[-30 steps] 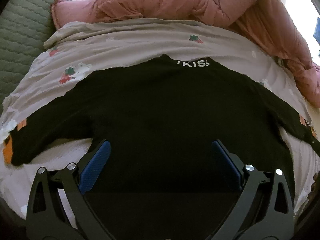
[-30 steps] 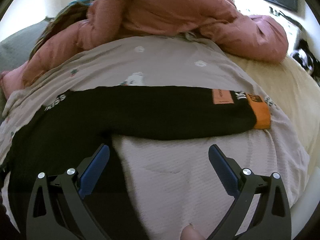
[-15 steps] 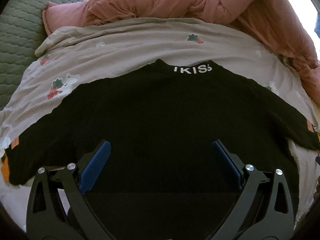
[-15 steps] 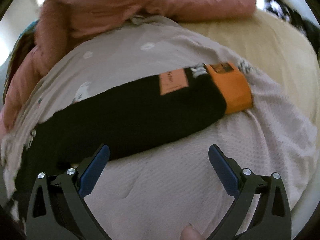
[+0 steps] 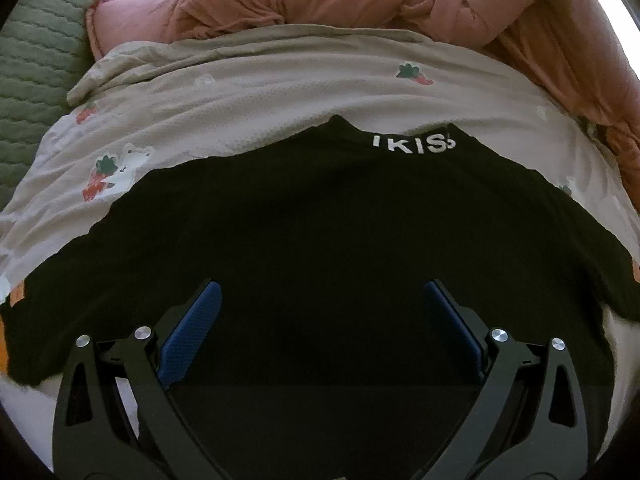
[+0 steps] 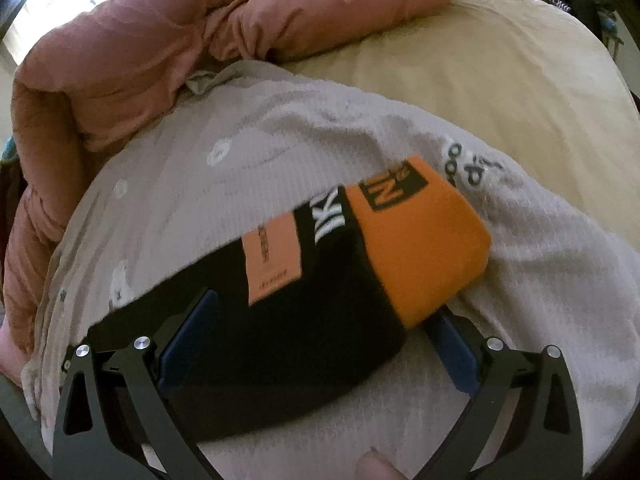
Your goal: Fold small clothes
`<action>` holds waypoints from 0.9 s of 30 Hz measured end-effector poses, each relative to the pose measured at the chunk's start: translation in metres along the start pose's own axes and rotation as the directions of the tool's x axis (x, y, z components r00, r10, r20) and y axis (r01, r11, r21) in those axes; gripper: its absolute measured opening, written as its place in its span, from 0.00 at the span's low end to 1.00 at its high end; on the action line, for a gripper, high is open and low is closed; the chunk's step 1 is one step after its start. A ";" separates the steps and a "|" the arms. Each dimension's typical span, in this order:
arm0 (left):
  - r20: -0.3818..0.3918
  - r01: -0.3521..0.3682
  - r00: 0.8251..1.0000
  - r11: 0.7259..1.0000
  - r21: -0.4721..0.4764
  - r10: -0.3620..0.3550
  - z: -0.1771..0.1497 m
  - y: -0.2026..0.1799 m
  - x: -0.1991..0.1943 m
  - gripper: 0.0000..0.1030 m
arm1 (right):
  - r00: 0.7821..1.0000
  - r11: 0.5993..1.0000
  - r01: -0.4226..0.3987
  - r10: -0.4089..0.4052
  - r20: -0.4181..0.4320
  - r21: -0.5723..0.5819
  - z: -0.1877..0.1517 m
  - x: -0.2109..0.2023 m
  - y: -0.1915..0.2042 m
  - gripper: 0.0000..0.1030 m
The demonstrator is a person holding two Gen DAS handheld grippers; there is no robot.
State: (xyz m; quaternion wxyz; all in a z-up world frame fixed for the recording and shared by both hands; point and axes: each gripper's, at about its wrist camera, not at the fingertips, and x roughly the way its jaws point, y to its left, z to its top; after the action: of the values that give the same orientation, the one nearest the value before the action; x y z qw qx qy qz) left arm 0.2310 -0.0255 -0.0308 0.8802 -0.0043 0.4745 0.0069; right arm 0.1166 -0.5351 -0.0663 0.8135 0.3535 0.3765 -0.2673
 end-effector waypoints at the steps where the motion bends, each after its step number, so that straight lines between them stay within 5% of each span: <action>1: 0.001 0.000 1.000 1.000 0.002 0.000 0.002 0.000 0.003 0.92 | 1.000 1.000 -0.015 0.015 0.016 -0.001 0.001 0.000 0.000 0.96; 3: -0.003 -0.002 1.000 1.000 0.002 0.002 0.003 0.000 0.006 0.92 | 0.998 0.999 -0.036 0.036 0.049 -0.005 0.001 -0.004 0.001 0.89; 8: -0.007 0.016 1.000 1.000 -0.005 -0.016 0.007 0.000 0.014 0.92 | 0.992 0.998 -0.052 0.056 0.114 -0.040 0.003 -0.016 0.003 0.24; 9: -0.005 0.018 1.000 1.000 -0.005 -0.018 0.007 0.001 0.014 0.92 | 0.990 0.997 -0.060 0.066 0.126 -0.052 0.004 -0.019 0.005 0.17; 20: 0.016 0.043 0.999 0.999 -0.020 -0.043 0.009 0.010 0.009 0.92 | 0.953 0.945 -0.152 0.218 0.211 -0.289 -0.008 -0.069 0.067 0.12; 27: 0.031 0.053 0.998 0.998 -0.036 -0.052 0.010 0.020 0.003 0.92 | 0.918 0.861 -0.243 0.353 0.182 -0.446 -0.036 -0.100 0.127 0.12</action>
State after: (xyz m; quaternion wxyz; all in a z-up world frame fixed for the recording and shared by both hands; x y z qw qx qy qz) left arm 0.2412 -0.0054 -0.0280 0.8868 -0.0331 0.4609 -0.0075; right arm 0.1329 -0.4134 0.0448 0.9433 0.1891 0.2559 -0.0948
